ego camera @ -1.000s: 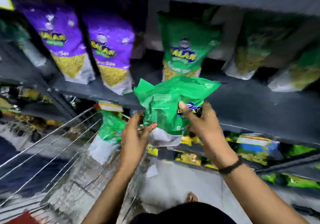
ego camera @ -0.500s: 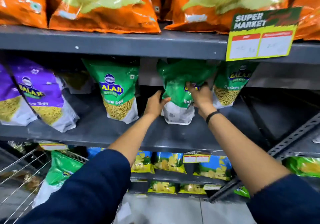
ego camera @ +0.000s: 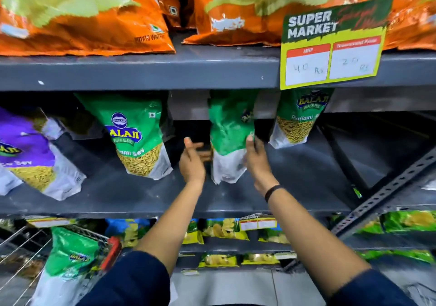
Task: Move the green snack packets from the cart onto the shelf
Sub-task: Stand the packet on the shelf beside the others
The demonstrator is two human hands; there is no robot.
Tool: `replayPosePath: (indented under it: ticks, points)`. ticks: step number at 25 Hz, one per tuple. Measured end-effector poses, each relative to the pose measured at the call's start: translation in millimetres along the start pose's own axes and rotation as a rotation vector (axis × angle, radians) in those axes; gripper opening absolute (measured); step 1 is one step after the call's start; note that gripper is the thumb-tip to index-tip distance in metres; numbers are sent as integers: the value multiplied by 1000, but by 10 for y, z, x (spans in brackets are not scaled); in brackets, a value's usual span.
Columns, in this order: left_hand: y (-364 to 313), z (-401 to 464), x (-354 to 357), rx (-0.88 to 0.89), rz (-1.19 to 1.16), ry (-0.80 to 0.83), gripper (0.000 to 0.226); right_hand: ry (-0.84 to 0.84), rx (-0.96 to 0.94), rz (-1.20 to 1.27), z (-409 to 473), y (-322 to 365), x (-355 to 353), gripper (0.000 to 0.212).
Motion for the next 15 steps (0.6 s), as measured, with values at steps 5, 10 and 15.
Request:
replayPosePath:
  ticks: [5, 10, 15]
  points:
    - [-183, 166, 77, 8, 18, 46, 42, -217, 11, 40, 23, -241, -399, 20]
    - [72, 218, 489, -186, -49, 292, 59, 1, 112, 72, -40, -534, -37, 37]
    - [-33, -152, 528, -58, -74, 154, 39, 72, 92, 40, 293, -444, -176, 37]
Point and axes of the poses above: each hand's wrist, its own z-axis towards the middle knuckle, its own x-axis out of the palm, y = z × x, the point moved 8 cm from there along z, towards the middle knuckle, and after that the axes turned 9 degrees about y, right-handed, at the moved point
